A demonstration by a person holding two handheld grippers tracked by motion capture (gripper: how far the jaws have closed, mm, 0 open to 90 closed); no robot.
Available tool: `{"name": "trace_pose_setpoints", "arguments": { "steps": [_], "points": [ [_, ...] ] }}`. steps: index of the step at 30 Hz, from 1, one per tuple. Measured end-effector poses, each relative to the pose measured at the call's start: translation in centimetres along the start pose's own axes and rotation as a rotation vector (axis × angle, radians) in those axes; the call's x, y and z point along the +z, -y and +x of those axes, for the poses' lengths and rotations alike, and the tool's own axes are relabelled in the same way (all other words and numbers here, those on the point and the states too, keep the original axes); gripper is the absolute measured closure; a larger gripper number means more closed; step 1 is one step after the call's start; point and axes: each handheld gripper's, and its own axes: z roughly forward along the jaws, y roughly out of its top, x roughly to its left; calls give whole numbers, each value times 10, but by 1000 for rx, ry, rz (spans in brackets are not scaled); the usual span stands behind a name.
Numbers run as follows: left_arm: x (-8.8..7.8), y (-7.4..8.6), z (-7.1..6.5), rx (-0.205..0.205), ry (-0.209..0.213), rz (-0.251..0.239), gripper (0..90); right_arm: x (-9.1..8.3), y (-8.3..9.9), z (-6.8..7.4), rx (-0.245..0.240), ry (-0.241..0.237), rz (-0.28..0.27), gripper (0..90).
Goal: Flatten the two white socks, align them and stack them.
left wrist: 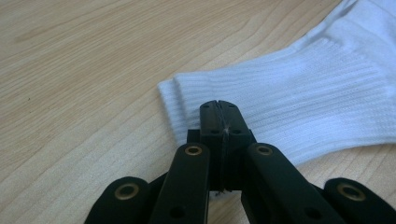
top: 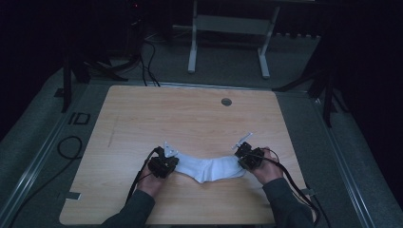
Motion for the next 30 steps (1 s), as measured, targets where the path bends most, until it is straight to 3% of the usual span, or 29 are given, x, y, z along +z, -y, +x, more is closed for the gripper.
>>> {"name": "trace_pose_setpoints", "arguments": {
  "steps": [5, 15, 19, 24, 30],
  "points": [
    [0, 0, 0, 0, 0, 1, 900, -2, 3, -9, 18, 44, 8, 880],
    [0, 0, -1, -2, -3, -1, 900, -17, -3, -14, 34, 81, -82, 880],
    [0, 0, 0, -2, -2, 0, 900, -16, -3, -15, 33, 87, -77, 877],
    [0, 0, 0, -9, -1, -1, 900, -11, -1, -16, 38, 79, -70, 784],
    [-1, 0, 1, -32, 13, -12, 887, -22, 2, -24, 77, 63, -130, 654]
  ]
}}
